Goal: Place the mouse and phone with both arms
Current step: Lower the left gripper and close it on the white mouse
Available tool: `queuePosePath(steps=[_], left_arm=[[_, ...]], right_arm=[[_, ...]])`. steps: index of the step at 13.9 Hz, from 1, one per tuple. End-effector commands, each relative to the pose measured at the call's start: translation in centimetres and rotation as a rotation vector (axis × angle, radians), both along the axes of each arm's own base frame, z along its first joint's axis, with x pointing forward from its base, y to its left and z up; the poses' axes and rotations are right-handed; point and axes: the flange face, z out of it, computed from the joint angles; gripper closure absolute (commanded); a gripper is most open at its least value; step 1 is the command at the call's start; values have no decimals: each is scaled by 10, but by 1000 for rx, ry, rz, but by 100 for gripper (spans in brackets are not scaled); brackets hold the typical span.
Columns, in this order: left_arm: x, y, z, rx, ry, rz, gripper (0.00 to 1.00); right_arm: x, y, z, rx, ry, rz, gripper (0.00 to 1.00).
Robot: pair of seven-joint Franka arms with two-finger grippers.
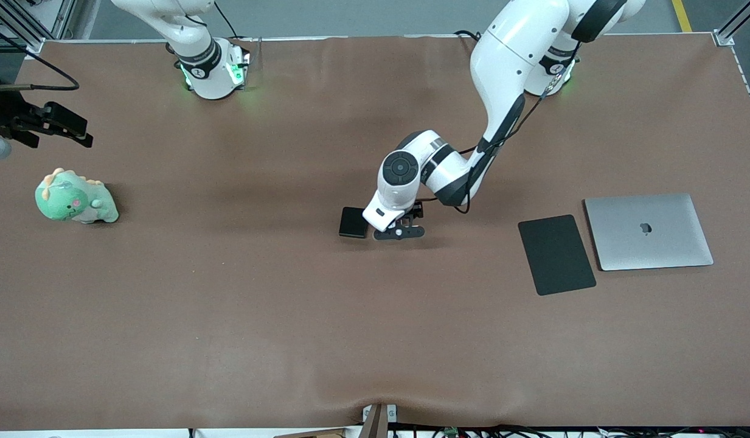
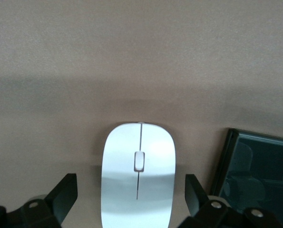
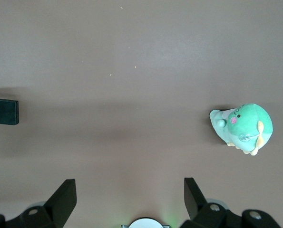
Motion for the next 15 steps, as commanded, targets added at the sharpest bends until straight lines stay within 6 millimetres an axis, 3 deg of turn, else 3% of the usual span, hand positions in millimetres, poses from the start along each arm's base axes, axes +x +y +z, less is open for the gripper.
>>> queuePosePath(steps=[1, 10, 13, 15], left_arm=[[-1, -7, -2, 5, -27, 14, 0], [-10, -11, -10, 15, -15, 10, 25], [-9, -10, -7, 16, -16, 10, 36], [-4, -6, -3, 18, -17, 17, 37]], right_arm=[[2, -4, 2, 4, -2, 0, 0], [18, 4, -20, 8, 33, 17, 0], [27, 17, -34, 11, 60, 44, 0], [31, 28, -45, 11, 78, 61, 0]])
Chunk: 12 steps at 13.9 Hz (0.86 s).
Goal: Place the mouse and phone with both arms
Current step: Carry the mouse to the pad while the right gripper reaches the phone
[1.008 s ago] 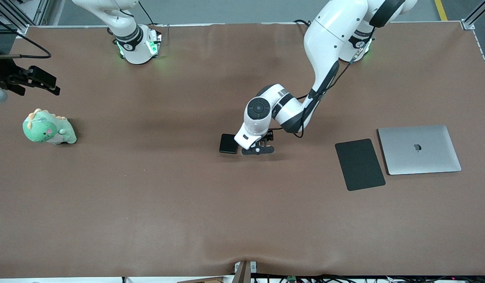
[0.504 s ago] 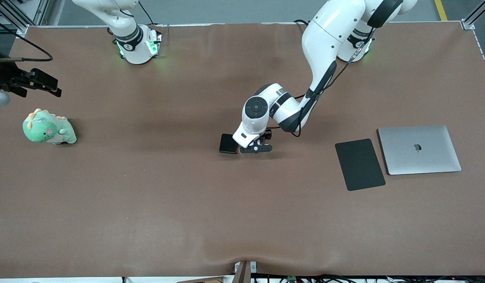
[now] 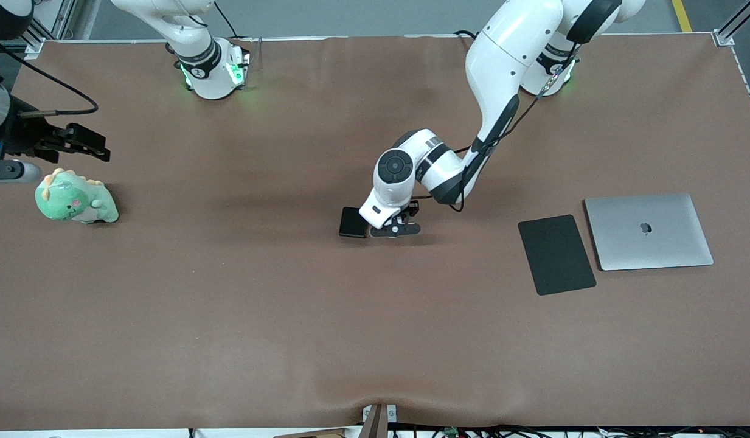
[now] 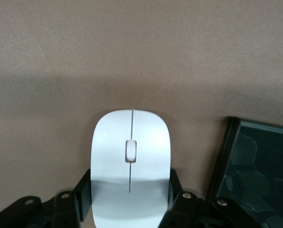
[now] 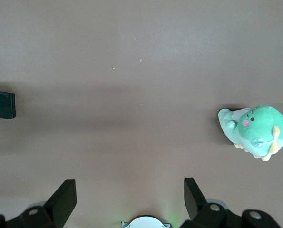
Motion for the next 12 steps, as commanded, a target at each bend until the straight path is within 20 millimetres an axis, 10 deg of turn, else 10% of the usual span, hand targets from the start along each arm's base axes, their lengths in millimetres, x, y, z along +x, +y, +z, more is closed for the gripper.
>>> queuePosePath(steps=[1, 6, 12], left_arm=[[7, 2, 8, 7, -29, 21, 39], [33, 32, 60, 38, -24, 65, 42], [85, 116, 145, 75, -20, 132, 39]], right_arm=[[11, 14, -10, 8, 19, 22, 0], [26, 57, -32, 66, -1, 72, 0], [41, 121, -61, 99, -17, 33, 0]])
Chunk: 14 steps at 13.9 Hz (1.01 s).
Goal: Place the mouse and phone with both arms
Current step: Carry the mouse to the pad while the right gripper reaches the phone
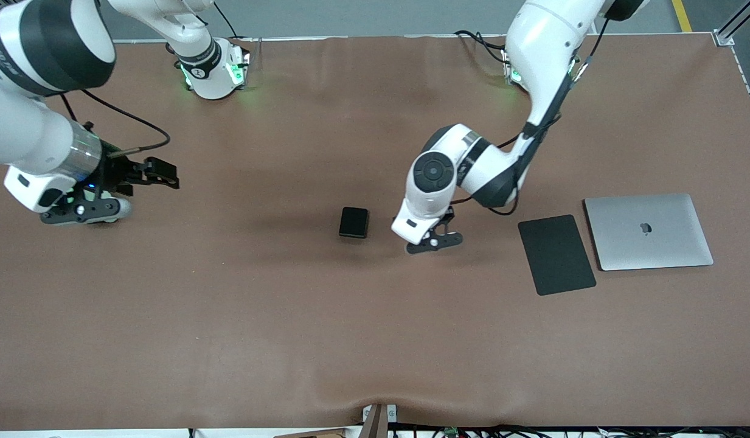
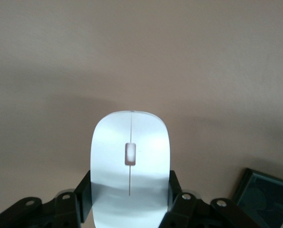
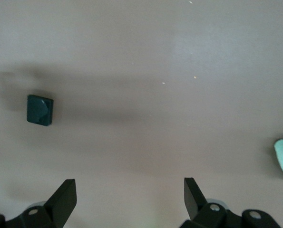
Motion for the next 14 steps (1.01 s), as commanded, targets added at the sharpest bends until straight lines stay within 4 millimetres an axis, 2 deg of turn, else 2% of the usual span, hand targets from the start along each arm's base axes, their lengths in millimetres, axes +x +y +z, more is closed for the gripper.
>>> queuePosePath(steps=[1, 3, 5, 7, 9, 11, 12, 14], left_arm=[[16, 46, 27, 25, 2, -9, 39], [28, 86, 31, 30, 13, -52, 39], [40, 135, 28, 35, 37, -118, 39], [47, 176, 21, 34, 62, -175, 39], [48, 208, 18, 35, 78, -186, 39], [42, 226, 12, 38, 92, -175, 39], [44, 246, 8, 38, 94, -146, 38], [41, 269, -3, 36, 84, -135, 39]], right_arm=[[6, 37, -9, 5, -2, -42, 0], [6, 73, -24, -5, -4, -88, 0], [6, 109, -44, -15, -7, -90, 0], [4, 140, -62, -19, -10, -110, 0], [3, 168, -76, -12, -34, -115, 0], [0, 189, -101, -24, -14, -92, 0], [-3, 200, -112, -28, -5, -76, 0], [-4, 218, -133, -26, -5, -59, 0]])
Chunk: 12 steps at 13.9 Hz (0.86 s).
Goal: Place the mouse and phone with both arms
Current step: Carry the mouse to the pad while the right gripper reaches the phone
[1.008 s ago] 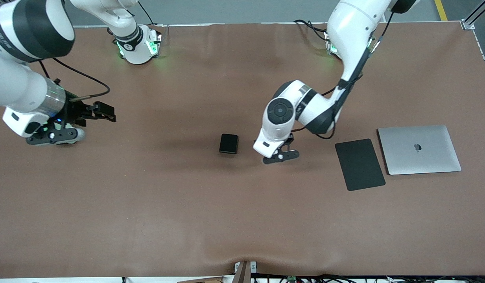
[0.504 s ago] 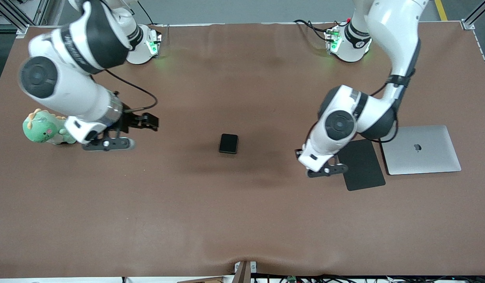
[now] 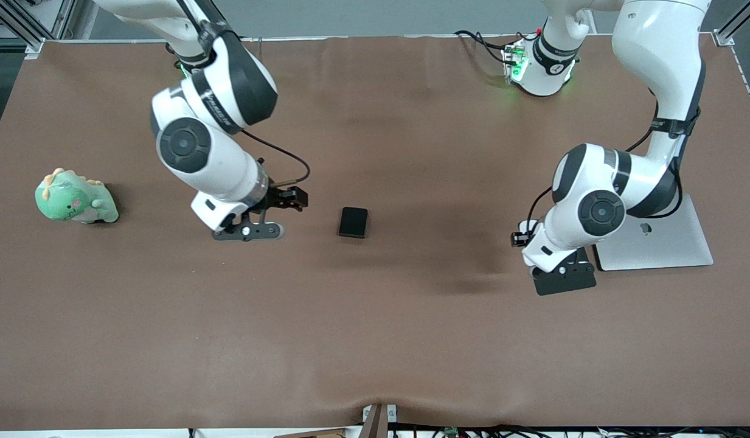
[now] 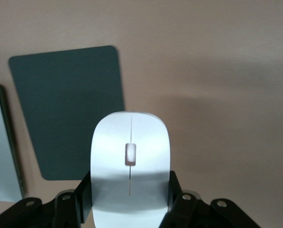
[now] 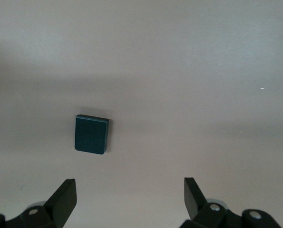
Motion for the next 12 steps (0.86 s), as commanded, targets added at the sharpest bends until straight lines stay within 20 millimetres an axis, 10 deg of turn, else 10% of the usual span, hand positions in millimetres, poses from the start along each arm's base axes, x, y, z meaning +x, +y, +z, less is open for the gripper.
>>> queuePosePath(steps=[1, 12], left_arm=[[-13, 30, -8, 2, -38, -18, 39], [-12, 105, -85, -66, -140, -51, 37]], right_arm=[[2, 23, -26, -11, 3, -13, 0], [-32, 116, -183, -24, 28, -6, 0]])
